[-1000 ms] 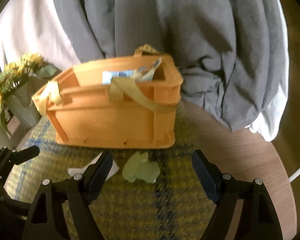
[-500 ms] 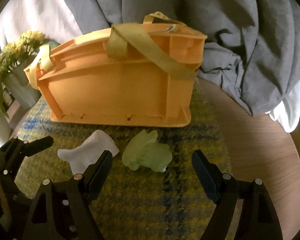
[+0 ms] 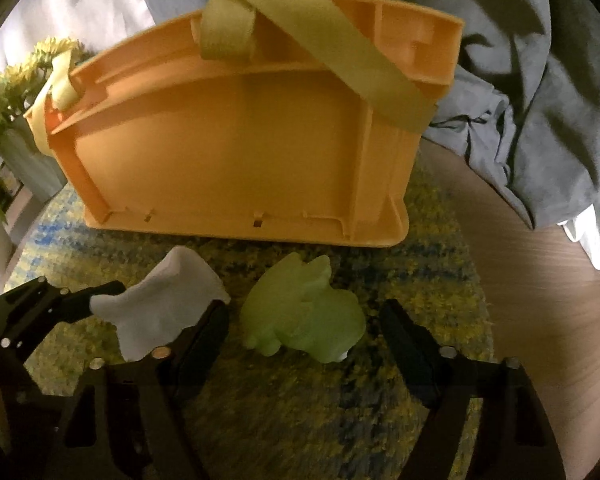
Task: Organize soft objects
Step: 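Grasp the white cloth with the left gripper while the right gripper grasps the green frog toy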
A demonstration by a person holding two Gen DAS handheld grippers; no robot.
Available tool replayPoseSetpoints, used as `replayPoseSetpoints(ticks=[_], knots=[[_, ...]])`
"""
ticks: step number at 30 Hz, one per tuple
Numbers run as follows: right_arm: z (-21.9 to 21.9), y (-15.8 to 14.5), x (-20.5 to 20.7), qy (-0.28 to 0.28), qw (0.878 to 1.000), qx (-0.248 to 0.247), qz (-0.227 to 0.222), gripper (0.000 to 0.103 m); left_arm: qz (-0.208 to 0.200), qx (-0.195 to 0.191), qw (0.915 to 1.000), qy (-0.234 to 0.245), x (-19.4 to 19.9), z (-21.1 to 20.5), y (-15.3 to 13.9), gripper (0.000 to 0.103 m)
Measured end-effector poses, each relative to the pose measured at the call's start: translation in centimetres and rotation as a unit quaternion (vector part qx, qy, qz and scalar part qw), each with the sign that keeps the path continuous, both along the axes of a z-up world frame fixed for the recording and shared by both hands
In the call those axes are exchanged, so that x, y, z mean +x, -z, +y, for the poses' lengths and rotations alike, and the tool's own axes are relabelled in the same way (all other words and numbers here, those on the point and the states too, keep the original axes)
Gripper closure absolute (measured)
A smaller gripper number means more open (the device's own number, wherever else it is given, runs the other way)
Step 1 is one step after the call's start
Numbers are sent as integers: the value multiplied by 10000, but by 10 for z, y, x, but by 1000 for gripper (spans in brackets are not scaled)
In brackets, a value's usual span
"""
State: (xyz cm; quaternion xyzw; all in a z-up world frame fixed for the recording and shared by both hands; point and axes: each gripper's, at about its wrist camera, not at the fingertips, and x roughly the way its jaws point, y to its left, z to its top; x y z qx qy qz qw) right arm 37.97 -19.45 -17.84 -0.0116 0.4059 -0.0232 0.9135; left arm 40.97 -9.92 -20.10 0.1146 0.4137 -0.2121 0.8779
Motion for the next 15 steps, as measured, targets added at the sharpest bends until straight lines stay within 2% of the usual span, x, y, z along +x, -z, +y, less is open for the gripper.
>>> replayPoseSetpoints(ticks=[2,8,15], knots=[[0,2,2,-32,10000,44,49,37,2,1,10000,35,0,0,0,65],[-2,1,-1,32,10000,74,-25,39,21,-11,10000,16,1,3,-4,86],[-5,-12,-10,138,9997,140,-143,39,-31,-212,9998,3,-6,12,-16,88]])
